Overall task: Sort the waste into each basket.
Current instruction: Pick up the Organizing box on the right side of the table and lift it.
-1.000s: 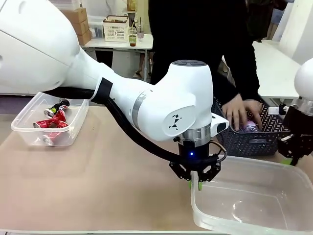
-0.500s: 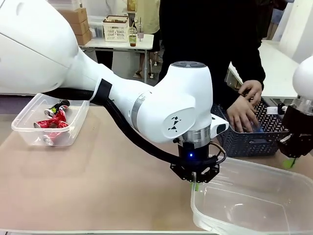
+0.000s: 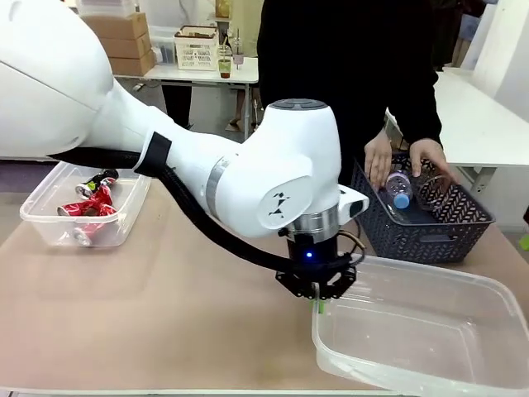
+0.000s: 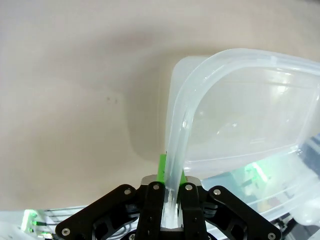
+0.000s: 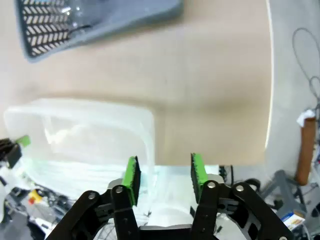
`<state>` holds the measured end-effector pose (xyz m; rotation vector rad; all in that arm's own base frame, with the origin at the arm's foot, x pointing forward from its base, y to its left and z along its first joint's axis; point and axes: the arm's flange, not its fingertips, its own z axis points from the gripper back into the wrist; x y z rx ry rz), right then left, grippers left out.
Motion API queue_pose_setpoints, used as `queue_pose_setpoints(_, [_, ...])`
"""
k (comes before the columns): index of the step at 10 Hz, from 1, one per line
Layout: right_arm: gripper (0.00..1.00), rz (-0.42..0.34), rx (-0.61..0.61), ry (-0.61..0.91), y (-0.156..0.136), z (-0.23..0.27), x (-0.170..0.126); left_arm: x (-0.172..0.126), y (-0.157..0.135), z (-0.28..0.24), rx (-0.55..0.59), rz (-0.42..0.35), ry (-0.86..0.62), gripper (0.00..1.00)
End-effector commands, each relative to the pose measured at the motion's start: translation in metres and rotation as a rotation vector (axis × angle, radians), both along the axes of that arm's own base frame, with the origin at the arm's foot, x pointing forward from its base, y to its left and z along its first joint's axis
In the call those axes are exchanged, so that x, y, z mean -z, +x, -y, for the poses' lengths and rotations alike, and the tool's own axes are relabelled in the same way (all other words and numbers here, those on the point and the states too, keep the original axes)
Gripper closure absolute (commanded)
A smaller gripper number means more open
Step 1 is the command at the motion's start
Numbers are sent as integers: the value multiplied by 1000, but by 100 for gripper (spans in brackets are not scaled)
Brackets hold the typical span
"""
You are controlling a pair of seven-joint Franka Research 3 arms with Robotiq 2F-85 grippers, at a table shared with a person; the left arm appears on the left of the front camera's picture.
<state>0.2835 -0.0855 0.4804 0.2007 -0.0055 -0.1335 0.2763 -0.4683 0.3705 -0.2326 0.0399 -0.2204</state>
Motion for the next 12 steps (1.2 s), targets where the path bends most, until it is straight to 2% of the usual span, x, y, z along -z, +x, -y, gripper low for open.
queue_pose_setpoints(1, [0,-17,2,31,-109,-31,108,-5,-2,-21,-106,24,-50,100])
queue_pose_setpoints(3, [0,-42,-26,55,-103,-48,129,-6,2,-30,-132,11,-92,100])
queue_pose_setpoints(7, [0,-8,-67,166,-88,-90,161,2,8,-27,-122,-29,-107,100])
queue_pose_setpoints(9, [0,-66,-118,114,-87,-107,177,5,10,-26,-132,-52,-117,100])
queue_pose_setpoints(12, [0,-123,-132,-3,-90,-114,211,5,11,-25,-129,-56,-118,100])
